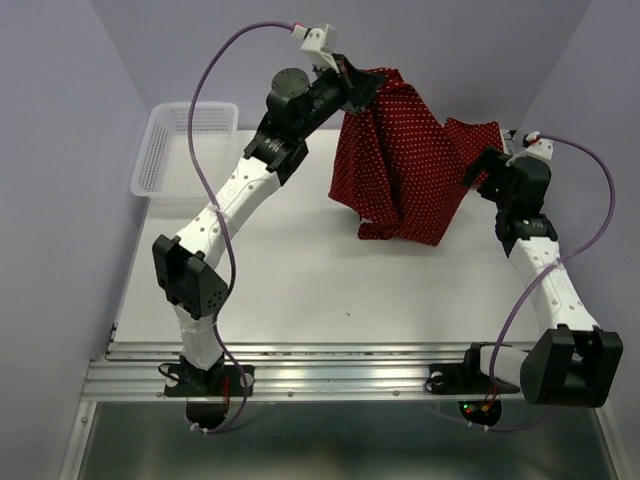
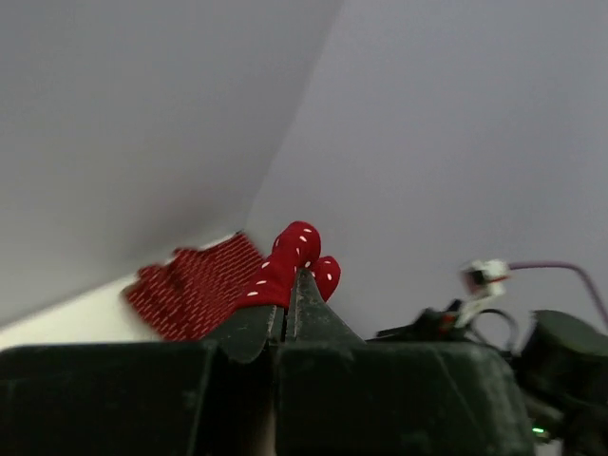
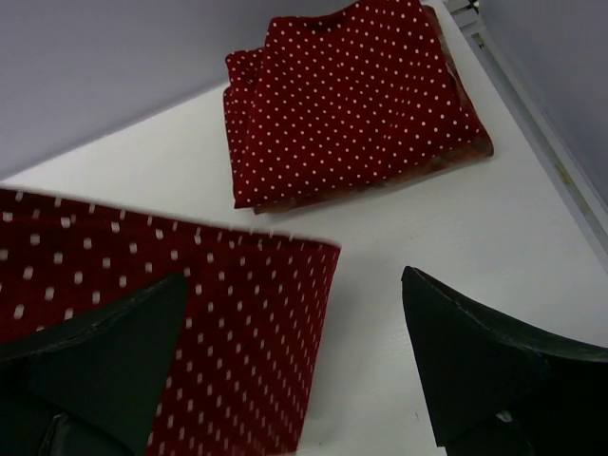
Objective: Fold and stack the skirts
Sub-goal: Move the skirt to the center of the board, then flatten the skirt out
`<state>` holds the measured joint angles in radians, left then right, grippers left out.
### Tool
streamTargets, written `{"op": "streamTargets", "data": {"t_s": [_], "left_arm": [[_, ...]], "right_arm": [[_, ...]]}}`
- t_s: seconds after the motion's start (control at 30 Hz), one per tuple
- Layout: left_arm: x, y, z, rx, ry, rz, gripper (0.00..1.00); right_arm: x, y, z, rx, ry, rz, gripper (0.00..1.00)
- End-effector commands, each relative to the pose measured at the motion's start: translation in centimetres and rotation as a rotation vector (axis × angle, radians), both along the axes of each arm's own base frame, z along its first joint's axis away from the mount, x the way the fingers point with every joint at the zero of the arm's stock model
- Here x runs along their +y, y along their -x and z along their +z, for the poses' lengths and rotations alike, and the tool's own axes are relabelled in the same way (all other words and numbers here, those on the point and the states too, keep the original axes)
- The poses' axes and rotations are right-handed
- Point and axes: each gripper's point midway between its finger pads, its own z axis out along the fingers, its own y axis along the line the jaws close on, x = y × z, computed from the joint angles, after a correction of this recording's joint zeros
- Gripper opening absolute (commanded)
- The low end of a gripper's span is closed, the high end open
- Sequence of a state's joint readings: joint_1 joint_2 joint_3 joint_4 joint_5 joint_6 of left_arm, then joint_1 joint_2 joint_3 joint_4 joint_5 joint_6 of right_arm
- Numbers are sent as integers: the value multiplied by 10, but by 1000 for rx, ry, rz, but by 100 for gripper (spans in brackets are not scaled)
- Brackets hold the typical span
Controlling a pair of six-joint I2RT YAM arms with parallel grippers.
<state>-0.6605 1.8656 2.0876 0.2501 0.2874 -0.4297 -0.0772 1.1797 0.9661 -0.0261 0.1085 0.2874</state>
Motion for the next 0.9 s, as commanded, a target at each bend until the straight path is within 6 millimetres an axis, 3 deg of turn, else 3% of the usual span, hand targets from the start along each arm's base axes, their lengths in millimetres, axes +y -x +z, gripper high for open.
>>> {"op": "streamTargets", "data": {"t_s": [0.0,0.03,0.07,0.1,0.13,0.17,0.2,0.23,0.33,0.37,0.4,0.43,0.57,0.6,0.67,0.7,0.73,0.77,0.87], "left_arm": [[92,-76,-48,149,33,269,0],[97,-100,-91,246,-9,293,0],[119,-123,-107,295,-20,344,4],[120,-144,-163,406,-110,350,17],[126,-155,-185,465,-146,363,31],[128,-161,-196,495,-174,362,73],[129,-166,-185,477,-193,352,98],[131,-170,-211,531,-253,358,99],[137,-170,-213,522,-275,385,99],[143,-167,-198,488,-266,413,99],[148,-165,-208,501,-278,435,99],[155,-160,-191,471,-260,461,99],[174,-145,-203,499,-327,534,99],[178,-140,-221,538,-356,541,99],[185,-126,-234,585,-379,551,99],[188,-116,-264,651,-404,547,99],[189,-108,-267,660,-405,541,99],[190,-96,-296,714,-441,527,99],[201,-87,-326,773,-477,563,99]], "right_arm": [[-4,-4,-2,37,15,-22,100],[-1,-7,-1,43,12,-3,100],[1,-10,-6,60,10,12,100],[9,-13,-4,67,8,62,100],[13,-15,-5,73,5,87,100],[17,-17,-6,81,0,110,100],[24,-18,-7,85,-10,152,100],[32,-21,-13,102,-25,193,100],[41,-23,-14,111,-42,248,100],[43,-25,-16,116,-47,255,100],[44,-25,-18,123,-51,262,100],[46,-26,-21,133,-59,276,100],[51,-30,-33,170,-101,285,100],[52,-32,-41,189,-114,286,100],[55,-34,-48,208,-142,296,100],[57,-37,-55,224,-156,299,100],[61,-37,-58,231,-170,317,100],[63,-39,-60,238,-193,318,100],[75,-44,-74,260,-244,356,100]]}}
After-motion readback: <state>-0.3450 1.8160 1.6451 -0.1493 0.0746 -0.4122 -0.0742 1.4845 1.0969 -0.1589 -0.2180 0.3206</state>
